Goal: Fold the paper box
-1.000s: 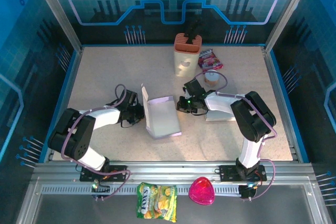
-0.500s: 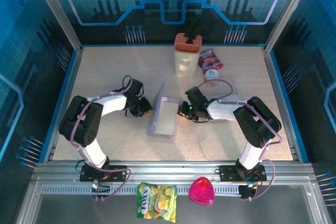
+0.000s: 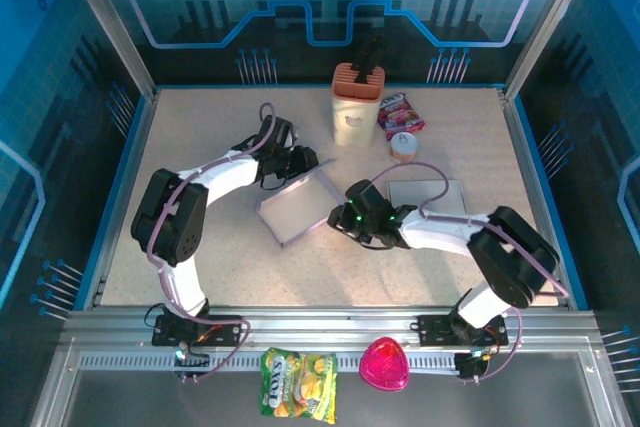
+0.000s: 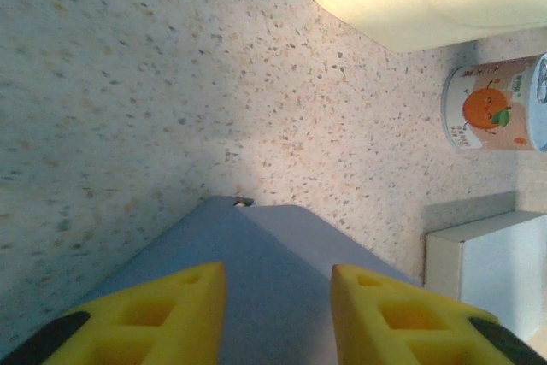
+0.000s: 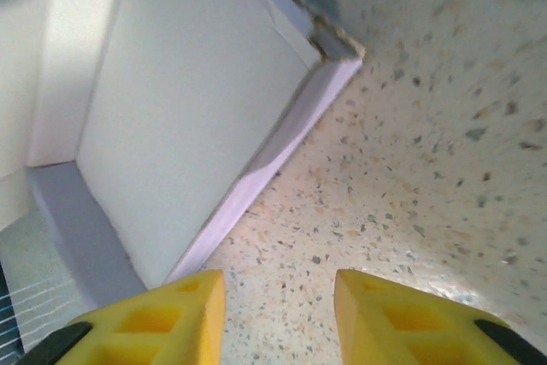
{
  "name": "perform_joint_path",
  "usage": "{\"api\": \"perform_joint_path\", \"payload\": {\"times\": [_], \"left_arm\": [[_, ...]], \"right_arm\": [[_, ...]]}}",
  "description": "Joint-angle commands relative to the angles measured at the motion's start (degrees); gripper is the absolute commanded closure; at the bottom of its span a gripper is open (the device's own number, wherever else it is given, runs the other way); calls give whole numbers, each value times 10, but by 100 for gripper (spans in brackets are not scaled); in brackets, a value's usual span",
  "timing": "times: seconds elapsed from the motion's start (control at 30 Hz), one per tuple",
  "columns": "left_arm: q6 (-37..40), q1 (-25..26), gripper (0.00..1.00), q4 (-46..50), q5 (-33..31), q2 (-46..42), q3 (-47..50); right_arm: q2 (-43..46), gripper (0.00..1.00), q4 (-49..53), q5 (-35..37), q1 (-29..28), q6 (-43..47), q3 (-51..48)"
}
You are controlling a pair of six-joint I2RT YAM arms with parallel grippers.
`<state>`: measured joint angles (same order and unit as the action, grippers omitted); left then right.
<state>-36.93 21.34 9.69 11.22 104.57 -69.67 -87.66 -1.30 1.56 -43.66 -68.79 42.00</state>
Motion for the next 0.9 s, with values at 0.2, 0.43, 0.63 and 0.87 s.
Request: {"api": "perform_joint_path", "payload": {"times": [0.2,0.43,0.63,0.87], "left_arm": [[82,-3,53,210,-203,-202,-40],[60,16,51,315,-199,-354,33],[34,32,48,375,-206,-445,130],[55,31,42,356,-209,-429,170]], "right_arm": [[90,60,124,-85,108,486,95],[-9,49,154,-110,134,764,213],[-136,39,225,-144,143,874,350],[-208,37,242,-180,153,891,430]]}}
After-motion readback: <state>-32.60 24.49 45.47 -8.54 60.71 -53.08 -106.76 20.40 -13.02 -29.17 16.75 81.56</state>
